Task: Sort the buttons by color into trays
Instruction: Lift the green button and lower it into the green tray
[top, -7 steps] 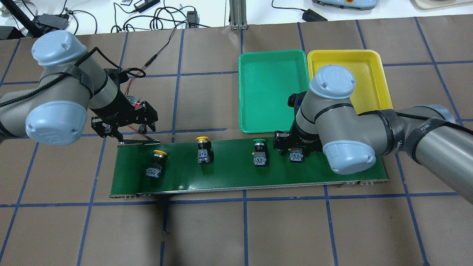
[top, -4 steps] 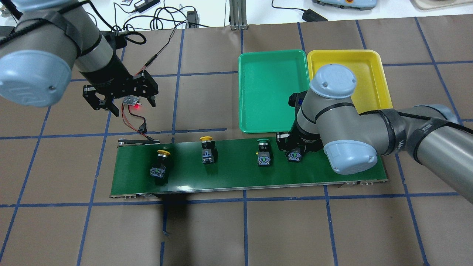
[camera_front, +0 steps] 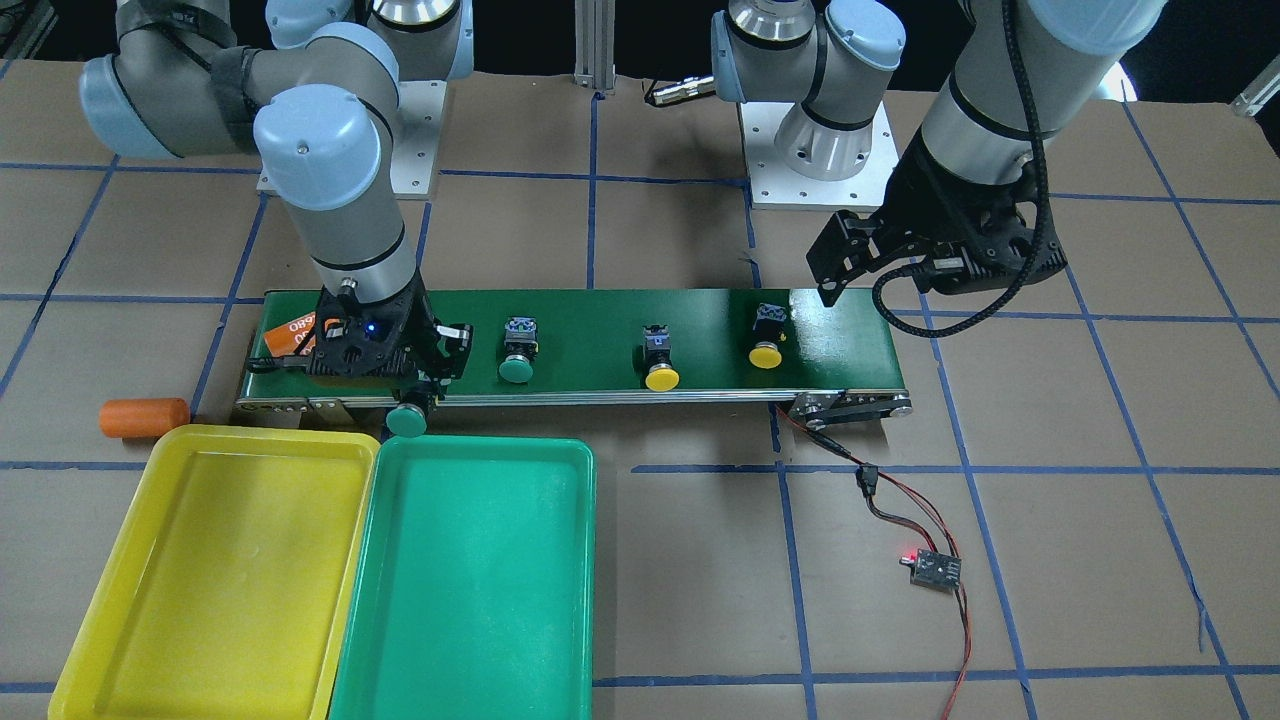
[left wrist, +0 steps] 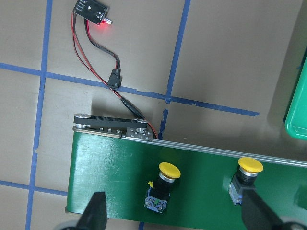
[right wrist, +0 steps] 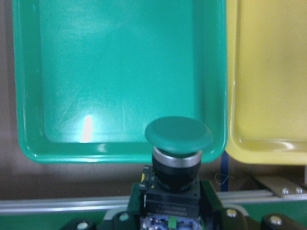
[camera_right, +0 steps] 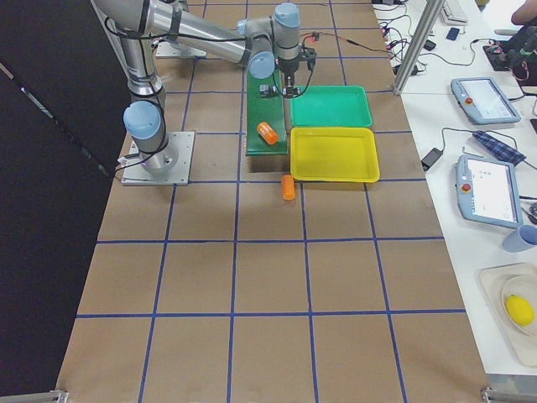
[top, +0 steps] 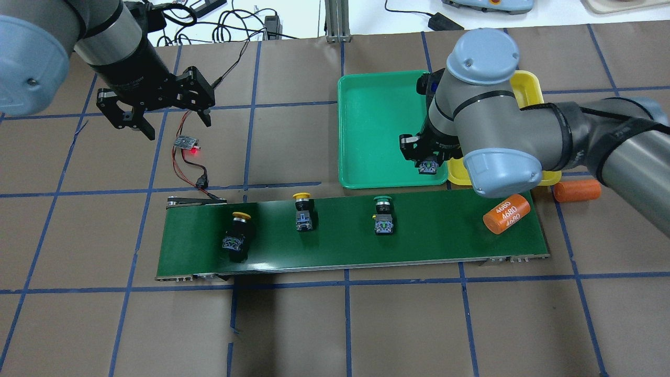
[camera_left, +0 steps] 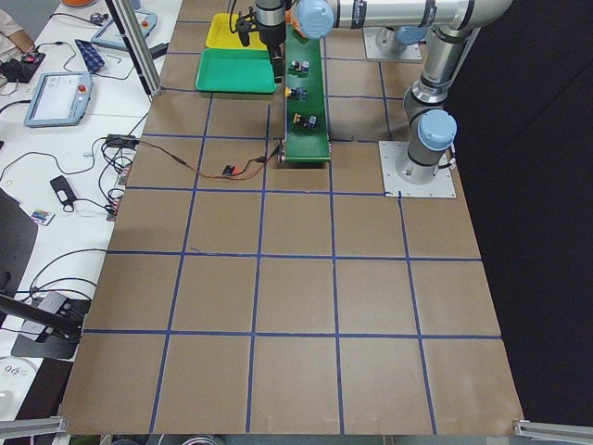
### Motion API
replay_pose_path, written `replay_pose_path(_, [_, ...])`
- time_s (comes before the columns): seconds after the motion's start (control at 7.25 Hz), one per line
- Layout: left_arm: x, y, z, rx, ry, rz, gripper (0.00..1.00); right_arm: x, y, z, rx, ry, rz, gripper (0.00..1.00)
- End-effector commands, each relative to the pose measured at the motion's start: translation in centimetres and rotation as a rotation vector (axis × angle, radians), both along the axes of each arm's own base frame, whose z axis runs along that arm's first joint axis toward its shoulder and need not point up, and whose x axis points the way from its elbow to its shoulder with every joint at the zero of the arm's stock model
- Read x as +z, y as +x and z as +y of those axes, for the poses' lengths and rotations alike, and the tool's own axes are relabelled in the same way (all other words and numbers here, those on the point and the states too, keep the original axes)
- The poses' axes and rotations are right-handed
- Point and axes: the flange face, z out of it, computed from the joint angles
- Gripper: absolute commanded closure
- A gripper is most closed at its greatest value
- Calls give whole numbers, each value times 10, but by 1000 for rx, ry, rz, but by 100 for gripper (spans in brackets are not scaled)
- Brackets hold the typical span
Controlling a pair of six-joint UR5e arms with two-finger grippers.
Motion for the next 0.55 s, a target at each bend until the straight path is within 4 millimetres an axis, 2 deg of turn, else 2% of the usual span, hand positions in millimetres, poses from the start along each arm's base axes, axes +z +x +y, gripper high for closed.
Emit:
replay_pose_path(0.0, [3,3,8,0,18,-42,0,-38,12,-59,15,0,-4,100])
replay_pose_path(0.14, [11,9,-3,14,-6,-36,0,-51,14,-64,29,-4,0,100])
replay_pose_path(0.28, [6,8,-5,13,4,-26,0,-60,13,-68,31,-1,2,100])
replay_pose_path(0.41, [3,9,-6,8,9,-27,0,-69,13,-66,31,14,2,17])
